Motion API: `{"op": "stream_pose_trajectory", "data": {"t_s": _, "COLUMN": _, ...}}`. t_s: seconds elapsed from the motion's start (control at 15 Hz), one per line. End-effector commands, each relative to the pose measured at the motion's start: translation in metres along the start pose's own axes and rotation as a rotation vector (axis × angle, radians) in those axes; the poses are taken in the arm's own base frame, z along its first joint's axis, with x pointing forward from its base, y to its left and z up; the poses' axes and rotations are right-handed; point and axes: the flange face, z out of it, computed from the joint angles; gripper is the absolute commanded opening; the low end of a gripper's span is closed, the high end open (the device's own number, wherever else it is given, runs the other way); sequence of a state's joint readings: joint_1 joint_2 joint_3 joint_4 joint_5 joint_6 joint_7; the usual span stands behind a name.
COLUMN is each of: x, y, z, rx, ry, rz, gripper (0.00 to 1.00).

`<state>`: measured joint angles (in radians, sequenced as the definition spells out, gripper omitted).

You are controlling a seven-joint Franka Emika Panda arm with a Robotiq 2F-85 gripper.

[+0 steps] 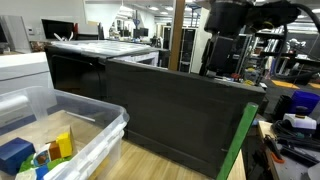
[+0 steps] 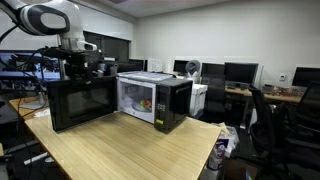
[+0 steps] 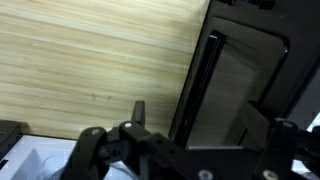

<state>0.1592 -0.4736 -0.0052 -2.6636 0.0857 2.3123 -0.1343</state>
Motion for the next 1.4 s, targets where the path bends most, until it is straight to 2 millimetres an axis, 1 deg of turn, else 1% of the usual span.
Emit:
{"op": "stream_pose_trajectory", "data": {"t_s": 0.0, "x": -0.009, "y": -0.021, "z": -0.005, "rx": 0.039, "ry": 0.002, "rz": -0.052, "gripper": 1.0}}
{"op": "stream_pose_trajectory", "data": {"t_s": 0.33, "x": -0.017, "y": -0.052, "z": -0.004, "rx": 0.06, "ry": -0.011, "rz": -0.136, "gripper": 1.0}}
{"op": "stream_pose_trajectory", "data": {"t_s": 0.47, "x": -0.019, "y": -0.056, "z": -0.002, "rx": 0.059, "ry": -0.019, "rz": -0.151, "gripper": 1.0}}
{"op": "stream_pose_trajectory", "data": {"t_s": 0.73, "x": -0.021, "y": -0.053, "z": 0.001, "rx": 0.049, "ry": -0.022, "rz": -0.149, "gripper": 1.0}}
{"op": "stream_pose_trajectory", "data": {"t_s": 0.93, "x": -0.021, "y": -0.039, "z": 0.005, "rx": 0.013, "ry": -0.005, "rz": -0.104, "gripper": 1.0}}
{"op": "stream_pose_trajectory", "data": {"t_s": 1.0, "x": -0.021, "y": -0.022, "z": 0.008, "rx": 0.007, "ry": -0.01, "rz": -0.063, "gripper": 1.0}}
{"op": "stream_pose_trajectory", "data": {"t_s": 1.13, "x": -0.021, "y": -0.002, "z": 0.011, "rx": 0.0, "ry": -0.016, "rz": -0.014, "gripper": 1.0}}
{"op": "stream_pose_trajectory", "data": {"t_s": 1.33, "x": -0.021, "y": 0.039, "z": 0.013, "rx": -0.022, "ry": -0.019, "rz": 0.08, "gripper": 1.0}}
